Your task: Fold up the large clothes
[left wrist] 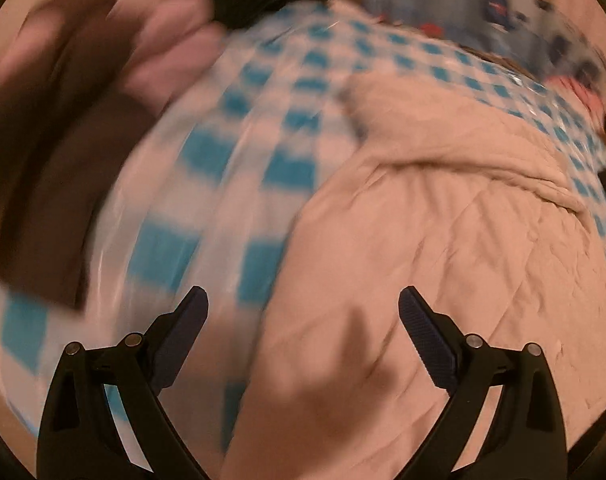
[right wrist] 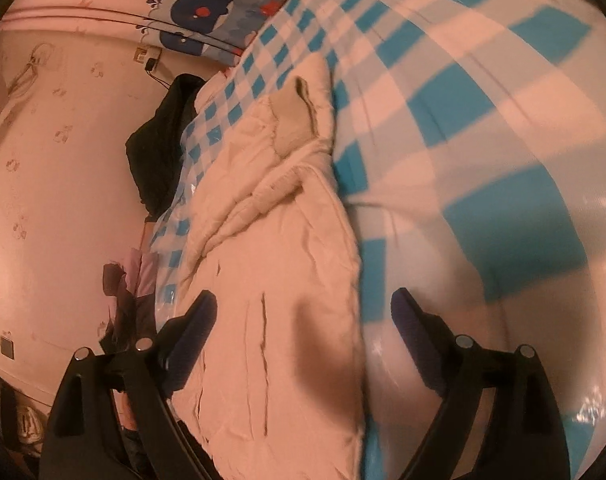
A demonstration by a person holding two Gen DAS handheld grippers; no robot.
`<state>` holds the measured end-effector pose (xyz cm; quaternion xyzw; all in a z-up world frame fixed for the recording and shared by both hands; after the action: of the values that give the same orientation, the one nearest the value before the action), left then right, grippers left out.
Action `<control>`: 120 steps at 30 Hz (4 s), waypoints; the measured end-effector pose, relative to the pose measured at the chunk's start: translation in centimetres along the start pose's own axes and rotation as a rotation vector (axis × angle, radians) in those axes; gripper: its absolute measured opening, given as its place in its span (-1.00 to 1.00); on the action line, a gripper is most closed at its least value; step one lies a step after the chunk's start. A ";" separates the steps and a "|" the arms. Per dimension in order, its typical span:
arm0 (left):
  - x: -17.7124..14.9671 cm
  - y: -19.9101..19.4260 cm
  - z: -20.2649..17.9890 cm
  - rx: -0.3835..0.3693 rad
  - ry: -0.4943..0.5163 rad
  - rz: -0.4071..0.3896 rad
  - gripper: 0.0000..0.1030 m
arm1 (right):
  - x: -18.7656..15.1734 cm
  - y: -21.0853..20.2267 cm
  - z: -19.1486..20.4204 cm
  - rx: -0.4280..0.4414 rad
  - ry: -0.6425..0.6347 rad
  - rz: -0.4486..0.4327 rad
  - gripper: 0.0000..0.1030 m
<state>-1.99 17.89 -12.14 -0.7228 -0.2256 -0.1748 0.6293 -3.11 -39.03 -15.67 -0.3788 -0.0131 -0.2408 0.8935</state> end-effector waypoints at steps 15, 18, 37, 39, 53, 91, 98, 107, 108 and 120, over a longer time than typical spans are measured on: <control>-8.4 -2.0 0.9 -0.457 -0.337 0.106 0.80 | -10.8 -0.3 3.0 0.129 -0.141 0.236 0.75; -8.2 -2.0 1.7 -0.382 -0.317 0.099 0.80 | -12.4 -0.9 3.6 0.151 -0.160 0.273 0.77; -13.1 -0.3 -1.1 -0.459 -0.242 0.267 0.02 | -18.5 -0.7 3.4 0.269 -0.149 0.506 0.84; -13.1 -0.9 -0.8 -0.494 -0.280 0.268 -0.35 | -18.7 -0.7 3.4 0.249 -0.157 0.495 0.78; -12.6 -9.0 -6.1 -0.593 -0.100 0.206 -0.69 | -18.0 -7.6 5.1 0.264 -0.238 0.339 -0.57; -17.6 -15.1 -6.3 -0.674 0.003 0.216 -0.45 | -22.4 -12.6 5.1 0.330 -0.254 0.235 -0.51; -21.5 -9.8 -2.4 -0.701 -0.204 0.286 0.47 | -23.4 -10.5 2.3 0.319 -0.170 0.288 0.11; -21.4 -11.1 -3.5 -0.746 -0.244 0.194 -0.74 | -23.7 -10.3 2.6 0.331 -0.157 0.190 -0.70; -21.0 -12.1 -3.7 -0.731 -0.227 0.170 -0.78 | -23.8 -10.9 3.0 0.349 -0.158 0.167 -0.71; -21.8 -21.3 -3.5 -0.775 -0.081 0.075 -0.82 | -27.1 -16.7 4.9 0.497 -0.171 0.079 -0.72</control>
<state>-31.75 14.34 -5.56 -0.9211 -0.1409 -0.1952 0.3061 -33.59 -34.29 -6.56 -0.1670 -0.1324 -0.1622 0.9635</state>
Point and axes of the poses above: each gripper's, at about its wrist camera, not at the fingertips, and y roughly the way its jaws point, z to its left, x to its top, the point moved 10 cm from there along y, roughly the way its jaws point, and after that the axes turned 8 degrees about -x, right-handed, at the moved point
